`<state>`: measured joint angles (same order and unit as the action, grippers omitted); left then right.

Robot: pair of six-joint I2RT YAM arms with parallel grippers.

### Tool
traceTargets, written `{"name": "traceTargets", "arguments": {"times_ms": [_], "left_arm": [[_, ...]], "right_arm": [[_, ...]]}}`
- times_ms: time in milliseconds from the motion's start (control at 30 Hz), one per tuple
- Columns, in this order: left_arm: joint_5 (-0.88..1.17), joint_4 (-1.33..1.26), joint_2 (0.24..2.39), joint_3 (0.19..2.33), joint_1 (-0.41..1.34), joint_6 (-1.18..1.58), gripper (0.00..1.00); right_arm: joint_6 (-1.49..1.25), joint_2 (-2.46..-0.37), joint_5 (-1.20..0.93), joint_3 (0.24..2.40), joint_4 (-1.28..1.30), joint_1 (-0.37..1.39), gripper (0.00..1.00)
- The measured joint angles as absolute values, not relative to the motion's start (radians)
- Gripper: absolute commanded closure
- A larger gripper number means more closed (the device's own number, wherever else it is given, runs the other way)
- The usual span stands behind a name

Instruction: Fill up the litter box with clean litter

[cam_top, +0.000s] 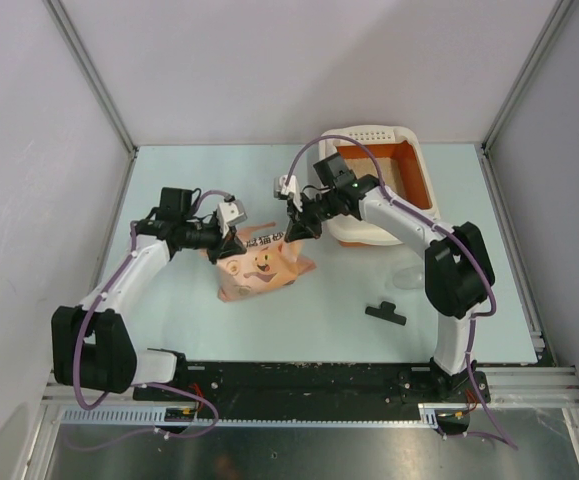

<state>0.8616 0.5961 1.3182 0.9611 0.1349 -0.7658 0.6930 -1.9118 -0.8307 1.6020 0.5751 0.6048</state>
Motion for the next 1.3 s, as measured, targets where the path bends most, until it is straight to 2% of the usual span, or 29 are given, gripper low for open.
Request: {"name": "traceTargets", "arguments": {"times_ms": [67, 100, 200, 300, 467, 567, 600, 633, 667, 733, 767, 867, 1100, 1300], "left_arm": [[0.87, 0.596, 1.314, 0.96, 0.137, -0.776, 0.78], [0.879, 0.595, 1.313, 0.96, 0.14, -0.781, 0.68], [0.902, 0.583, 1.313, 0.961, 0.159, -0.778, 0.6], [0.913, 0.545, 1.334, 0.972, 0.209, -0.757, 0.59], [0.923, 0.485, 1.424, 1.013, 0.259, -0.746, 0.66], [0.928, 0.455, 1.46, 1.017, 0.275, -0.72, 0.89], [0.928, 0.445, 1.467, 1.017, 0.278, -0.707, 1.0], [0.924, 0.437, 1.47, 1.017, 0.279, -0.695, 1.0], [0.92, 0.434, 1.472, 1.017, 0.278, -0.682, 1.0], [0.918, 0.429, 1.471, 1.015, 0.278, -0.663, 1.0], [0.916, 0.427, 1.468, 1.012, 0.277, -0.659, 1.0], [0.905, 0.401, 1.429, 0.973, 0.276, -0.653, 1.0], [0.892, 0.382, 1.379, 0.928, 0.278, -0.634, 1.0], [0.889, 0.381, 1.379, 0.928, 0.278, -0.624, 1.0]], "right_arm": [[0.673, -1.911, -0.842, 1.599, 0.566, 0.6, 1.0], [0.662, -1.911, -0.843, 1.599, 0.564, 0.598, 1.0], [0.64, -1.911, -0.847, 1.599, 0.564, 0.594, 1.0], [0.629, -1.911, -0.85, 1.6, 0.57, 0.595, 1.0], [0.616, -1.915, -0.851, 1.618, 0.588, 0.601, 1.0], [0.609, -1.915, -0.853, 1.618, 0.593, 0.603, 1.0], [0.605, -1.915, -0.854, 1.618, 0.596, 0.603, 0.99], [0.604, -1.915, -0.854, 1.618, 0.598, 0.604, 0.97], [0.604, -1.915, -0.854, 1.618, 0.599, 0.604, 0.89], [0.614, -1.915, -0.854, 1.618, 0.607, 0.602, 0.81], [0.626, -1.914, -0.855, 1.618, 0.614, 0.597, 0.69], [0.677, -1.905, -0.876, 1.618, 0.654, 0.578, 0.54], [0.752, -1.836, -0.873, 1.619, 0.724, 0.481, 0.48], [0.781, -1.818, -0.868, 1.622, 0.703, 0.566, 0.48]]}}
